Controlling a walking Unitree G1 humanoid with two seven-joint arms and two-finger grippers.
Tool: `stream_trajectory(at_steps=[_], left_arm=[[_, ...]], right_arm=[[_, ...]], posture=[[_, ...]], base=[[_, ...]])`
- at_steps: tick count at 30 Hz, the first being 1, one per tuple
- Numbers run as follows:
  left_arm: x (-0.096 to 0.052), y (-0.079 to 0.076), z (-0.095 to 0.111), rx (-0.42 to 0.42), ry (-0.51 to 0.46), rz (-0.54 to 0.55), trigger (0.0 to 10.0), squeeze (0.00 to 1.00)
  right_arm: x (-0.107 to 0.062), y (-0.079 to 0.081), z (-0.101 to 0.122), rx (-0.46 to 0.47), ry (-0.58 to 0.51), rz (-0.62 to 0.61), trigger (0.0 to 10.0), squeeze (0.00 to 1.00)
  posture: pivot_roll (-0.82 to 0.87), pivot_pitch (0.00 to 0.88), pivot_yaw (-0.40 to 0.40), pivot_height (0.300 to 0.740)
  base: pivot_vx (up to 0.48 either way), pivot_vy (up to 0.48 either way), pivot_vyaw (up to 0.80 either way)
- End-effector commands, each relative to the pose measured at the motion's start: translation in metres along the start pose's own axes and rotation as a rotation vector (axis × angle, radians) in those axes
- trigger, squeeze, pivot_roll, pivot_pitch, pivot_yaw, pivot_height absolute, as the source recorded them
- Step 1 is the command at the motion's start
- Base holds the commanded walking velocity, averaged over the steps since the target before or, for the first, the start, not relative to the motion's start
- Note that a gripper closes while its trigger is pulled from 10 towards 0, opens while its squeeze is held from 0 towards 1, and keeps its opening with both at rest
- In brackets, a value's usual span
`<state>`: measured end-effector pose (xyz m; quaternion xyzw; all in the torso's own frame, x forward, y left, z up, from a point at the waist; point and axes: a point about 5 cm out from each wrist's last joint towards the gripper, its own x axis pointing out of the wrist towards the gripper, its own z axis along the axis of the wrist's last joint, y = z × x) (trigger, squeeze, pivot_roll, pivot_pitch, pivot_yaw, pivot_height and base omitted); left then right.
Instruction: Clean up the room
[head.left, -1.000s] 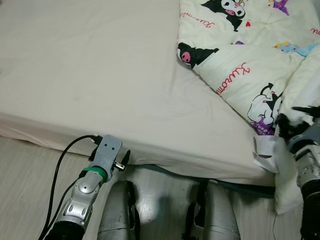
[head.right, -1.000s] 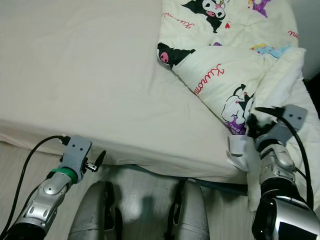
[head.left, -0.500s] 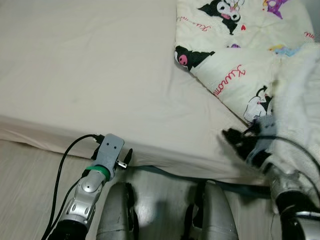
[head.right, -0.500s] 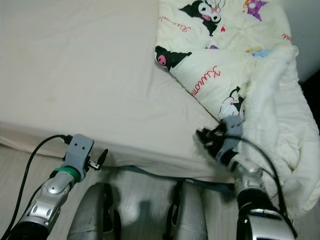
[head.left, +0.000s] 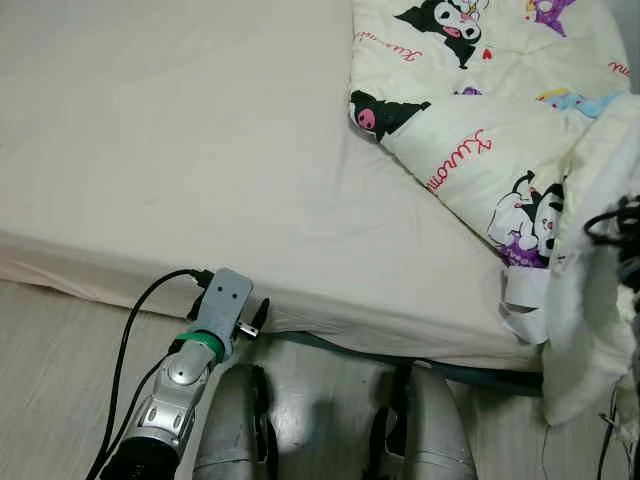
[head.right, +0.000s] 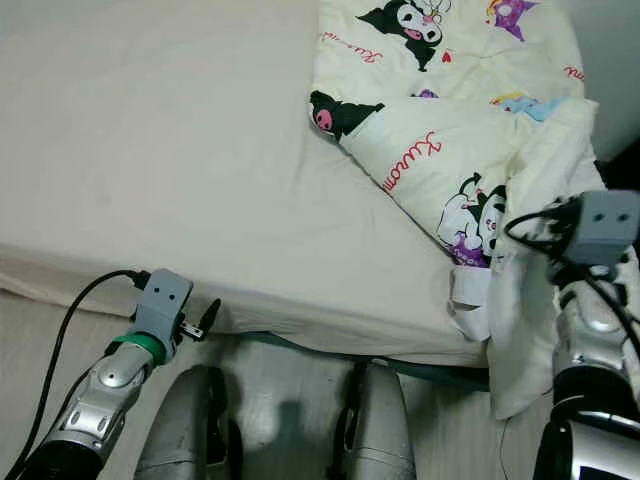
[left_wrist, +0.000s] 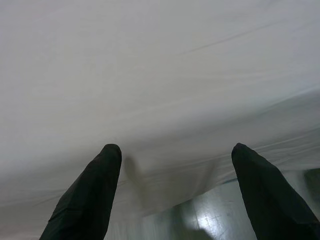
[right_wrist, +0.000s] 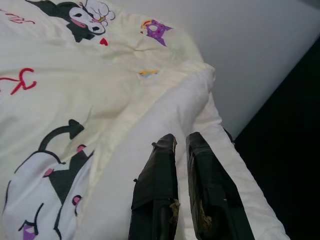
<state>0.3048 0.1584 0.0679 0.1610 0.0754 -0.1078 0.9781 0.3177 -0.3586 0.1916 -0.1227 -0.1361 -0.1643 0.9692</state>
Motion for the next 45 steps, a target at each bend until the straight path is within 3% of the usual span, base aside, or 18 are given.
stream_trajectory(at_steps=[1, 3, 4, 11, 21, 23, 24, 25, 29, 33, 34, 35, 36, 45], left_arm=[[-0.005, -0.003, -0.014, 0.008, 0.050, -0.016, 10.0, 0.00], [-0.005, -0.003, -0.014, 0.008, 0.050, -0.016, 10.0, 0.00], [-0.005, -0.003, -0.013, 0.007, 0.049, -0.016, 10.0, 0.00], [-0.007, -0.001, -0.014, 0.014, 0.049, -0.016, 10.0, 0.00], [-0.008, 0.000, -0.015, 0.018, 0.051, -0.013, 10.0, 0.00], [-0.009, 0.000, -0.015, 0.018, 0.053, -0.014, 10.0, 0.00], [-0.009, 0.000, -0.015, 0.018, 0.053, -0.014, 10.0, 0.00], [-0.009, 0.000, -0.015, 0.018, 0.053, -0.014, 10.0, 0.00], [-0.009, 0.001, -0.015, 0.020, 0.053, -0.014, 10.0, 0.00], [-0.009, 0.001, -0.015, 0.020, 0.053, -0.014, 10.0, 0.00], [-0.010, 0.001, -0.015, 0.020, 0.053, -0.013, 10.0, 0.00], [-0.010, 0.001, -0.015, 0.020, 0.053, -0.012, 10.0, 0.00], [-0.010, 0.001, -0.015, 0.020, 0.053, -0.012, 10.0, 0.00], [-0.011, 0.000, -0.016, 0.018, 0.056, -0.016, 10.0, 0.00]], right_arm=[[-0.007, -0.004, -0.017, 0.038, 0.097, -0.043, 10.0, 0.00], [-0.008, -0.004, -0.021, 0.053, 0.123, -0.053, 10.0, 0.00], [-0.011, 0.000, -0.028, 0.112, 0.156, -0.072, 10.0, 1.00], [-0.010, 0.023, -0.038, 0.187, 0.213, -0.009, 10.0, 1.00], [-0.007, 0.023, -0.035, 0.200, 0.216, -0.007, 10.0, 1.00], [-0.009, 0.020, -0.043, 0.176, 0.294, -0.035, 10.0, 1.00], [-0.011, 0.020, -0.046, 0.161, 0.324, -0.041, 10.0, 0.55], [-0.013, 0.020, -0.050, 0.159, 0.352, -0.048, 10.0, 0.00], [-0.023, 0.021, -0.065, 0.159, 0.457, -0.060, 10.0, 0.00], [-0.026, 0.023, -0.068, 0.161, 0.483, -0.056, 10.0, 0.00], [-0.032, 0.029, -0.076, 0.192, 0.532, -0.014, 4.0, 0.00], [-0.034, 0.031, -0.078, 0.204, 0.542, -0.001, 4.0, 0.00], [-0.035, 0.031, -0.079, 0.208, 0.542, 0.002, 0.0, 0.00], [-0.031, 0.026, -0.074, 0.272, 0.510, 0.002, 0.0, 0.00]], posture=[[0.07, 0.206, 0.045, 0.606], [0.07, 0.206, 0.045, 0.606], [0.07, 0.207, 0.046, 0.606], [0.09, 0.211, 0.051, 0.606], [0.09, 0.214, 0.050, 0.606], [0.10, 0.216, 0.051, 0.606], [0.10, 0.216, 0.051, 0.606], [0.10, 0.217, 0.052, 0.606], [0.10, 0.217, 0.052, 0.606], [0.10, 0.217, 0.052, 0.606], [0.11, 0.220, 0.051, 0.606], [0.11, 0.220, 0.051, 0.606], [0.11, 0.221, 0.051, 0.606], [0.10, 0.224, 0.051, 0.606]], base=[[0.000, 0.000, 0.00], [0.000, 0.000, 0.00], [0.000, 0.000, 0.00], [0.000, 0.000, 0.00], [0.000, 0.000, 0.00], [0.000, 0.000, 0.00], [0.000, 0.000, 0.00], [0.000, 0.000, 0.00], [0.000, 0.000, 0.00], [0.000, 0.000, 0.00], [0.000, 0.000, 0.00], [0.000, 0.000, 0.00], [0.000, 0.000, 0.00], [0.000, 0.000, 0.00]])
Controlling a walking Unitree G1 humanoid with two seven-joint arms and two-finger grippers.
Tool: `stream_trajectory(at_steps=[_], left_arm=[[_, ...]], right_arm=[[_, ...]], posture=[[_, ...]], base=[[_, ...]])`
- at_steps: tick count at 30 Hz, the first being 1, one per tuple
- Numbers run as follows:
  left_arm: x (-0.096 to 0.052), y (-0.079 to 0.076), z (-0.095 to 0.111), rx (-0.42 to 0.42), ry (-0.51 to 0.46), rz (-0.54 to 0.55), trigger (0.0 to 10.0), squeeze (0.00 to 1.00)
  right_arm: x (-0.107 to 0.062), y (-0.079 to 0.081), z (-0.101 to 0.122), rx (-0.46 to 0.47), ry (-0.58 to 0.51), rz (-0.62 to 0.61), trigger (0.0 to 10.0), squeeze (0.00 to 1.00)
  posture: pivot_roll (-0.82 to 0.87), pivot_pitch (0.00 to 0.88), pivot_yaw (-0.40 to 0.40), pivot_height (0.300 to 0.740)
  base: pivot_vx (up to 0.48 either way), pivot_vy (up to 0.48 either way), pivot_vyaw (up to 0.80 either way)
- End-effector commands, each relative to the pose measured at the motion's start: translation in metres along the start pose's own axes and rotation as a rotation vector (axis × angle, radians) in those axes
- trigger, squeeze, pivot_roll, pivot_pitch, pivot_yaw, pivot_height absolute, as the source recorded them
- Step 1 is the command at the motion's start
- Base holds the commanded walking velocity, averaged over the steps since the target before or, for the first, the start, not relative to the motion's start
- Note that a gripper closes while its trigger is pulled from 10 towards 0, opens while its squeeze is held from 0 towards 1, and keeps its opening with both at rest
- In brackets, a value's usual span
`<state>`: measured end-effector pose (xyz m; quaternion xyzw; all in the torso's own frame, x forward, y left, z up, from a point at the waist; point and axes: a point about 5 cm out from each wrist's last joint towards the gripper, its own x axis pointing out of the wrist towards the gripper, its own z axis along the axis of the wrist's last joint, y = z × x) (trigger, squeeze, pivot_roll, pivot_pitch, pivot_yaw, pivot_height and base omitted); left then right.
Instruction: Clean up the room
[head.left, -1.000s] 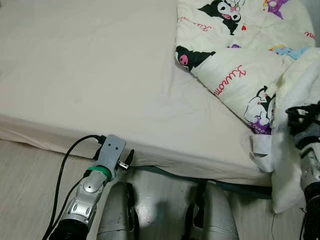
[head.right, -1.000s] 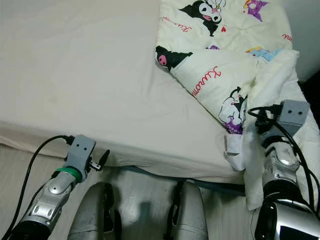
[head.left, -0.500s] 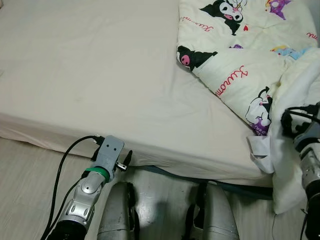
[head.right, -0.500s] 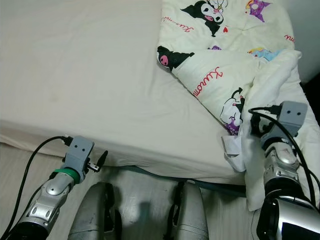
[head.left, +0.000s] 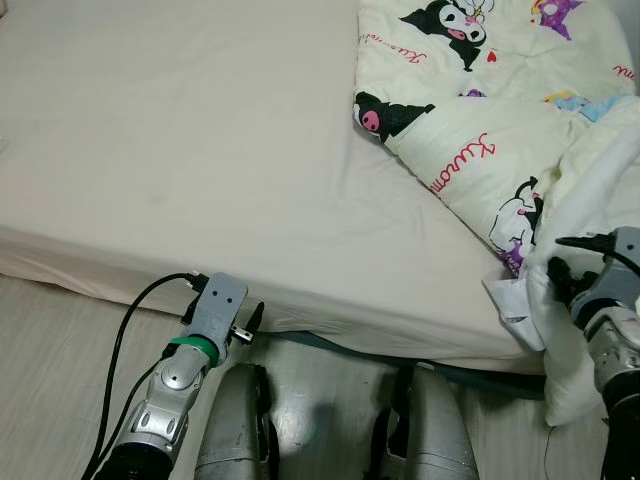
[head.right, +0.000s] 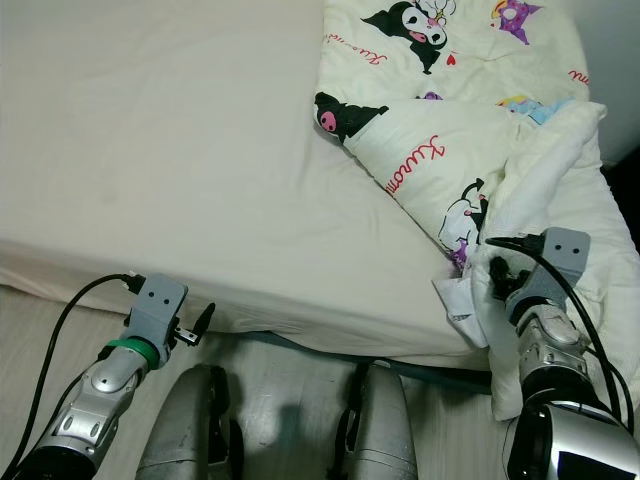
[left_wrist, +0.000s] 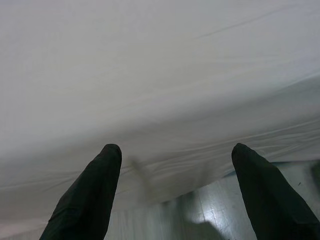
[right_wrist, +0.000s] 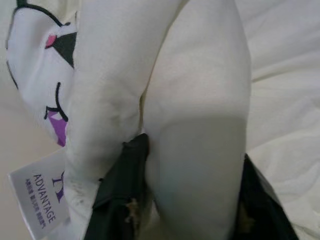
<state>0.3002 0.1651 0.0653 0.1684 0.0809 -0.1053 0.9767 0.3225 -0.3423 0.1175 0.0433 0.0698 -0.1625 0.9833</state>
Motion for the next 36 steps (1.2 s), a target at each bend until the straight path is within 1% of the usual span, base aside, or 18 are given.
stream_trajectory(at_steps=[1, 8, 10, 11, 14, 15, 17, 18, 20, 23, 26, 27, 28, 29, 32, 34, 35, 36], left_arm=[[-0.005, -0.005, -0.011, 0.005, 0.042, -0.020, 10.0, 0.00], [-0.006, -0.005, -0.011, 0.004, 0.042, -0.021, 10.0, 0.00], [-0.006, -0.005, -0.011, 0.004, 0.043, -0.021, 10.0, 0.00], [-0.006, -0.005, -0.011, 0.004, 0.043, -0.021, 10.0, 0.00], [-0.005, -0.007, -0.010, 0.004, 0.042, -0.026, 10.0, 0.00], [-0.005, -0.007, -0.010, 0.004, 0.042, -0.026, 10.0, 0.00], [-0.004, -0.009, -0.008, 0.001, 0.035, -0.033, 10.0, 0.00], [-0.004, -0.009, -0.008, 0.001, 0.035, -0.033, 10.0, 0.00], [-0.001, -0.011, -0.003, -0.009, 0.019, -0.039, 10.0, 0.00], [0.002, -0.014, 0.005, -0.021, -0.004, -0.047, 10.0, 0.00], [0.002, -0.015, 0.007, -0.026, -0.013, -0.050, 10.0, 0.00], [0.003, -0.016, 0.009, -0.030, -0.020, -0.052, 10.0, 0.00], [0.003, -0.016, 0.009, -0.030, -0.020, -0.052, 10.0, 0.00], [0.004, -0.016, 0.010, -0.033, -0.024, -0.053, 10.0, 0.00], [0.004, -0.018, 0.011, -0.036, -0.025, -0.054, 10.0, 0.00], [0.004, -0.018, 0.010, -0.036, -0.024, -0.056, 10.0, 0.00], [0.004, -0.019, 0.009, -0.035, -0.020, -0.058, 10.0, 0.00], [0.004, -0.020, 0.008, -0.034, -0.017, -0.060, 10.0, 0.00]], right_arm=[[-0.004, -0.007, -0.010, 0.014, 0.045, -0.014, 0.0, 0.00], [-0.004, -0.008, -0.009, 0.013, 0.045, -0.004, 0.0, 0.00], [-0.002, 0.007, -0.007, -0.006, 0.021, 0.123, 0.0, 0.00], [-0.002, 0.007, -0.007, -0.006, 0.021, 0.123, 0.0, 0.00], [-0.004, 0.052, -0.011, -0.037, -0.001, 0.479, 0.0, 0.00], [-0.004, 0.052, -0.011, -0.037, -0.001, 0.479, 0.0, 0.00], [-0.015, 0.086, -0.021, -0.029, 0.011, 0.779, 0.0, 0.00], [-0.015, 0.086, -0.021, -0.029, 0.011, 0.779, 0.0, 0.00], [-0.036, 0.118, -0.035, -0.025, 0.054, 1.036, 0.0, 0.00], [-0.066, 0.144, -0.059, -0.053, 0.156, 1.272, 0.0, 0.00], [-0.078, 0.147, -0.070, -0.079, 0.215, 1.346, 0.0, 0.00], [-0.092, 0.149, -0.082, -0.097, 0.284, 1.434, 0.0, 0.00], [-0.092, 0.149, -0.082, -0.097, 0.284, 1.434, 0.0, 0.00], [-0.103, 0.150, -0.091, -0.116, 0.340, 1.492, 0.0, 0.00], [-0.117, 0.146, -0.106, -0.172, 0.408, 1.556, 0.0, 0.00], [-0.117, 0.146, -0.109, -0.180, 0.409, 1.552, 0.0, 0.00], [-0.116, 0.148, -0.107, -0.179, 0.392, 1.542, 3.3, 0.00], [-0.115, 0.151, -0.102, -0.174, 0.363, 1.534, 10.0, 0.00]], posture=[[0.10, 0.224, 0.051, 0.606], [0.10, 0.223, 0.051, 0.606], [0.10, 0.224, 0.053, 0.606], [0.10, 0.224, 0.053, 0.606], [0.09, 0.227, 0.054, 0.606], [0.09, 0.227, 0.054, 0.606], [0.08, 0.227, 0.052, 0.606], [0.08, 0.227, 0.052, 0.606], [0.08, 0.225, 0.050, 0.606], [0.08, 0.223, 0.048, 0.606], [0.07, 0.221, 0.044, 0.606], [0.07, 0.218, 0.042, 0.606], [0.07, 0.218, 0.042, 0.606], [0.07, 0.217, 0.040, 0.606], [0.07, 0.214, 0.038, 0.606], [0.06, 0.213, 0.039, 0.606], [0.06, 0.212, 0.040, 0.606], [0.06, 0.211, 0.038, 0.606]], base=[[0.000, 0.000, 0.00], [0.000, 0.000, 0.00], [0.000, 0.000, 0.00], [0.000, 0.000, 0.00], [0.000, 0.000, 0.00], [0.000, 0.000, 0.00], [0.000, 0.000, 0.00], [0.000, 0.000, 0.00], [0.000, 0.000, 0.00], [0.000, 0.000, 0.00], [0.000, 0.000, 0.00], [0.000, 0.000, 0.00], [0.000, 0.000, 0.00], [0.000, 0.000, 0.00], [0.000, 0.000, 0.00], [0.000, 0.000, 0.00], [0.000, 0.000, 0.00], [0.000, 0.000, 0.00]])
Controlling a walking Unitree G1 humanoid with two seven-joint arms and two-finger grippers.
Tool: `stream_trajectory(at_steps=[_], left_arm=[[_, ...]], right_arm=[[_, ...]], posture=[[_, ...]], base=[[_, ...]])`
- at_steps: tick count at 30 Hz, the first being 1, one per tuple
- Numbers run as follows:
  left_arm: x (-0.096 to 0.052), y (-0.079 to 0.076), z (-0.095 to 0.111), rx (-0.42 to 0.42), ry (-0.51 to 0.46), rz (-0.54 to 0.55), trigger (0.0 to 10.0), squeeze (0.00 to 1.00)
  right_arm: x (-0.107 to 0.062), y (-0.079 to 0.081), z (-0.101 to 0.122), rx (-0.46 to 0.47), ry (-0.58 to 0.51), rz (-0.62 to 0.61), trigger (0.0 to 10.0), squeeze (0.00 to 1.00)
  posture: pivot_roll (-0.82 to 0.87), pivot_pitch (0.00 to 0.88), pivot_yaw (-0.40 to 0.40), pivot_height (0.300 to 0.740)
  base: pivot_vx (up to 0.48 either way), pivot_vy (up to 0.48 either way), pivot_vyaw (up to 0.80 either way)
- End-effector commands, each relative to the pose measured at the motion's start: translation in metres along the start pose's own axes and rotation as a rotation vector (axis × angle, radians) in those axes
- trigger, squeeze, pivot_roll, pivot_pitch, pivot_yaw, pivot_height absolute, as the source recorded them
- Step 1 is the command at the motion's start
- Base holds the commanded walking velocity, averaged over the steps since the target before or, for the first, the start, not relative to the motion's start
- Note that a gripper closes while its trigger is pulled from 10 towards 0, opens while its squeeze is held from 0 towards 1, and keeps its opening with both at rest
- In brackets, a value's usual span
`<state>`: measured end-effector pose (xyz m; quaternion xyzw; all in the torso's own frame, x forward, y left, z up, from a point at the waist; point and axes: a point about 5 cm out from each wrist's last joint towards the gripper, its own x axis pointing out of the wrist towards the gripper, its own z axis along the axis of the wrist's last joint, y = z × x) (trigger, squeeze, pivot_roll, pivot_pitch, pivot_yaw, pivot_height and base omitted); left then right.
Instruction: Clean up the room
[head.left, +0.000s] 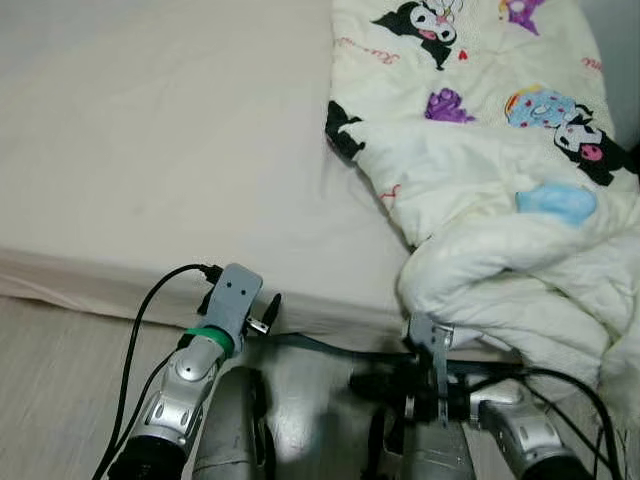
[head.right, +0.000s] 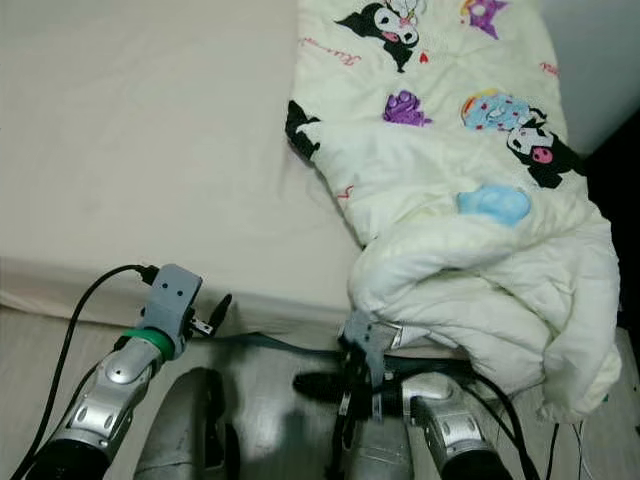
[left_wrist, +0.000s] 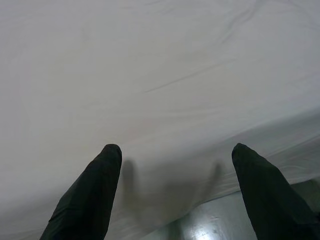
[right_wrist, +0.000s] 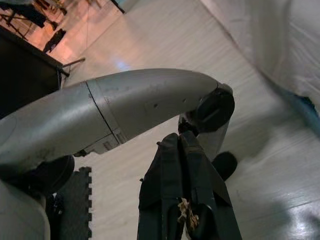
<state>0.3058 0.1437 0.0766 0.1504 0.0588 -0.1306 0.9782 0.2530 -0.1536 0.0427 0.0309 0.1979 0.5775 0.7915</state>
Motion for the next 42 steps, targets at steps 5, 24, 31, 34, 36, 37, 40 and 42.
stream_trajectory(at_steps=[5, 24, 31, 34, 36, 37, 40, 42], left_arm=[[-0.004, -0.006, -0.011, -0.006, 0.043, -0.018, 10.0, 0.00], [-0.006, -0.006, -0.015, 0.005, 0.059, -0.029, 10.0, 0.00], [-0.001, -0.007, -0.007, -0.002, 0.032, -0.035, 10.0, 0.00], [0.008, -0.006, 0.017, -0.046, -0.053, -0.024, 10.0, 0.00], [0.010, -0.006, 0.025, -0.059, -0.082, -0.024, 10.0, 0.00], [0.011, -0.006, 0.034, -0.074, -0.110, -0.023, 10.0, 0.00], [0.013, -0.001, 0.056, -0.154, -0.171, 0.000, 10.0, 0.00], [0.013, 0.001, 0.061, -0.191, -0.180, 0.011, 10.0, 0.00]], right_arm=[[-0.002, -0.005, 0.035, -0.165, -0.109, -0.138, 10.0, 0.00], [-0.110, 0.004, 0.082, 0.212, -1.091, -0.911, 10.0, 1.00], [-0.101, -0.008, 0.093, 0.022, -0.865, -1.047, 10.0, 0.00], [-0.103, -0.018, 0.117, -0.130, -0.822, -1.140, 10.0, 0.00], [-0.102, -0.020, 0.123, -0.165, -0.810, -1.150, 10.0, 0.00], [-0.098, -0.021, 0.128, -0.182, -0.808, -1.139, 10.0, 0.00], [-0.083, -0.024, 0.135, -0.190, -0.801, -1.089, 10.0, 0.00], [-0.078, -0.024, 0.134, -0.182, -0.800, -1.073, 10.0, 0.00]], posture=[[0.07, 0.214, 0.034, 0.606], [0.04, 0.236, 0.041, 0.606], [0.02, 0.217, 0.047, 0.606], [0.03, 0.184, 0.031, 0.615], [0.03, 0.174, 0.022, 0.620], [0.03, 0.171, 0.019, 0.624], [0.04, 0.155, 0.006, 0.639], [0.04, 0.154, 0.005, 0.644]], base=[[0.000, 0.000, 0.00], [0.000, 0.000, 0.00], [0.000, 0.000, 0.00], [0.000, 0.000, 0.00], [0.000, 0.000, 0.00], [0.000, 0.000, 0.00], [0.000, 0.000, 0.00], [0.000, 0.000, 0.00]])
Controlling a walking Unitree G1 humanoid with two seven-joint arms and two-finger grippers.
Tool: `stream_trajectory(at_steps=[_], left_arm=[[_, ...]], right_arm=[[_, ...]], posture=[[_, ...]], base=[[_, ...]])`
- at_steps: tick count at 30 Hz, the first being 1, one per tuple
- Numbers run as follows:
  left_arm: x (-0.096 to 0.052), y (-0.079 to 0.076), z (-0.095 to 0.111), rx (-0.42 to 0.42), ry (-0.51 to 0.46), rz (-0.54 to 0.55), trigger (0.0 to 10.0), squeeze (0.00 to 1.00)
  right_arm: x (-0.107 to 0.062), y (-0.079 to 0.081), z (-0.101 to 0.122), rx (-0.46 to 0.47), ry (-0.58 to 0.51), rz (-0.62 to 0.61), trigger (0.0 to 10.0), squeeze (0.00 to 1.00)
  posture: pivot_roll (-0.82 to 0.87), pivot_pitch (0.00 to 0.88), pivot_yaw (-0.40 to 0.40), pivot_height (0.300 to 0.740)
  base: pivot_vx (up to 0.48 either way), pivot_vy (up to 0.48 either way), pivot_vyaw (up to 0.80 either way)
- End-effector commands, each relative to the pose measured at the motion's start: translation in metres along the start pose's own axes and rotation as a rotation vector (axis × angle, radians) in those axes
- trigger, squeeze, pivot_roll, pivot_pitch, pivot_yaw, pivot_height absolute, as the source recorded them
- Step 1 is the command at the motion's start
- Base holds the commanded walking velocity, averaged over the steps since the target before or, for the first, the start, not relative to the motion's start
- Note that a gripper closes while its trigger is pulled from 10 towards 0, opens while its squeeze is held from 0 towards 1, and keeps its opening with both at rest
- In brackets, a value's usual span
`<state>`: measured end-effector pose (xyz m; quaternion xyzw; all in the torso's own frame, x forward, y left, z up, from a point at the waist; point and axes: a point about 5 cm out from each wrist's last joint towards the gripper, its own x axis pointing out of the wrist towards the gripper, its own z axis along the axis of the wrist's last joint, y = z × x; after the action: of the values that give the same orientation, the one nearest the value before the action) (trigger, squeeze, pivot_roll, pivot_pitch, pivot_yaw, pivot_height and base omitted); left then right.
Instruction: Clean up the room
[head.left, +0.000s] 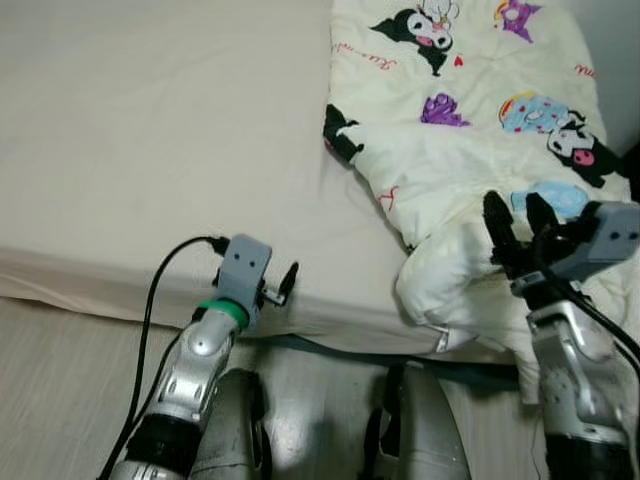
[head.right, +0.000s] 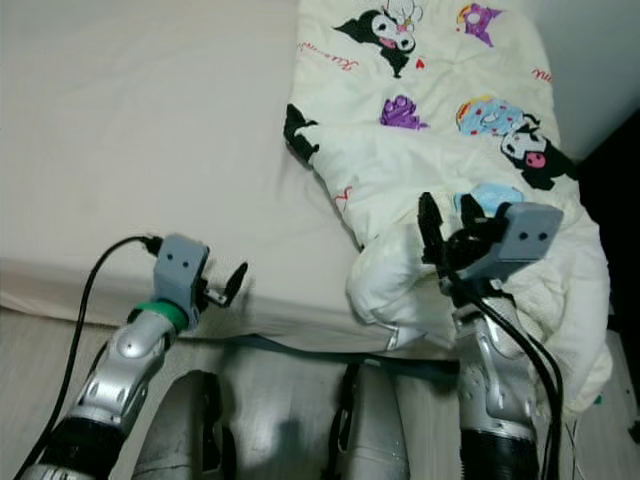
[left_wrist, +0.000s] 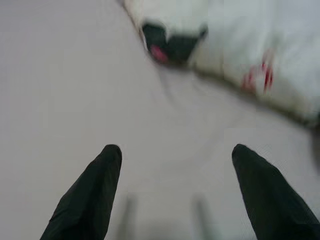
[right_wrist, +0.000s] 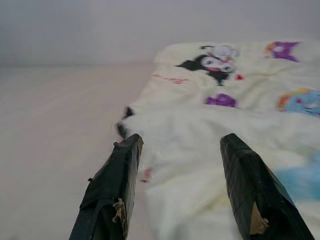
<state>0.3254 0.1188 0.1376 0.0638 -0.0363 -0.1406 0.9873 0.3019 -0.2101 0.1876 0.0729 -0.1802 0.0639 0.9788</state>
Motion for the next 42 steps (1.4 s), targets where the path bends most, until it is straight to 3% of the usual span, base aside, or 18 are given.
stream_trajectory(at_steps=[1, 5, 15, 22, 26, 32, 36, 40, 42], left_arm=[[-0.004, 0.002, -0.006, -0.043, 0.032, 0.017, 10.0, 0.00], [-0.004, 0.004, 0.006, -0.115, 0.005, 0.026, 10.0, 0.00], [-0.006, -0.009, 0.015, -0.121, -0.015, -0.016, 10.0, 0.00], [-0.007, -0.017, 0.010, -0.112, 0.008, -0.032, 10.0, 0.00], [-0.010, -0.023, -0.001, -0.091, 0.046, -0.037, 10.0, 0.00], [-0.009, -0.023, -0.006, -0.071, 0.065, -0.039, 10.0, 0.00], [-0.010, -0.023, -0.012, -0.066, 0.079, -0.039, 10.0, 0.00], [-0.017, -0.021, -0.027, 0.011, 0.090, -0.036, 10.0, 0.00], [-0.024, -0.020, -0.036, 0.135, 0.075, -0.049, 10.0, 0.00]], right_arm=[[-0.003, 0.000, -0.006, 0.000, 0.017, -0.004, 10.0, 0.00], [-0.005, 0.010, -0.021, 0.006, 0.058, 0.023, 10.0, 0.00], [-0.011, 0.014, -0.038, -0.001, 0.105, 0.021, 10.0, 0.00], [-0.016, 0.014, -0.049, -0.025, 0.141, 0.021, 10.0, 0.00], [-0.020, 0.006, -0.057, -0.031, 0.163, -0.029, 10.0, 0.00], [-0.023, -0.002, -0.065, -0.060, 0.197, -0.078, 10.0, 0.00], [-0.027, 0.002, -0.071, -0.089, 0.206, -0.067, 10.0, 0.00], [-0.034, 0.010, -0.081, -0.086, 0.225, -0.035, 10.0, 0.00], [-0.040, 0.015, -0.090, -0.075, 0.257, -0.014, 10.0, 0.00]], posture=[[0.04, 0.154, 0.005, 0.644], [0.05, 0.149, -0.001, 0.658], [0.04, 0.138, 0.000, 0.702], [0.03, 0.130, -0.004, 0.727], [0.03, 0.124, -0.002, 0.740], [0.02, 0.112, 0.002, 0.740], [0.01, 0.096, 0.003, 0.740], [-0.01, 0.076, -0.001, 0.740], [-0.01, 0.070, -0.003, 0.740]], base=[[0.000, 0.000, 0.00], [0.000, 0.000, 0.00], [0.000, 0.000, 0.00], [0.000, 0.000, 0.00], [0.000, 0.000, 0.00], [0.000, 0.000, 0.00], [0.000, 0.000, 0.00], [0.000, 0.000, 0.00], [0.000, 0.000, 0.00]])
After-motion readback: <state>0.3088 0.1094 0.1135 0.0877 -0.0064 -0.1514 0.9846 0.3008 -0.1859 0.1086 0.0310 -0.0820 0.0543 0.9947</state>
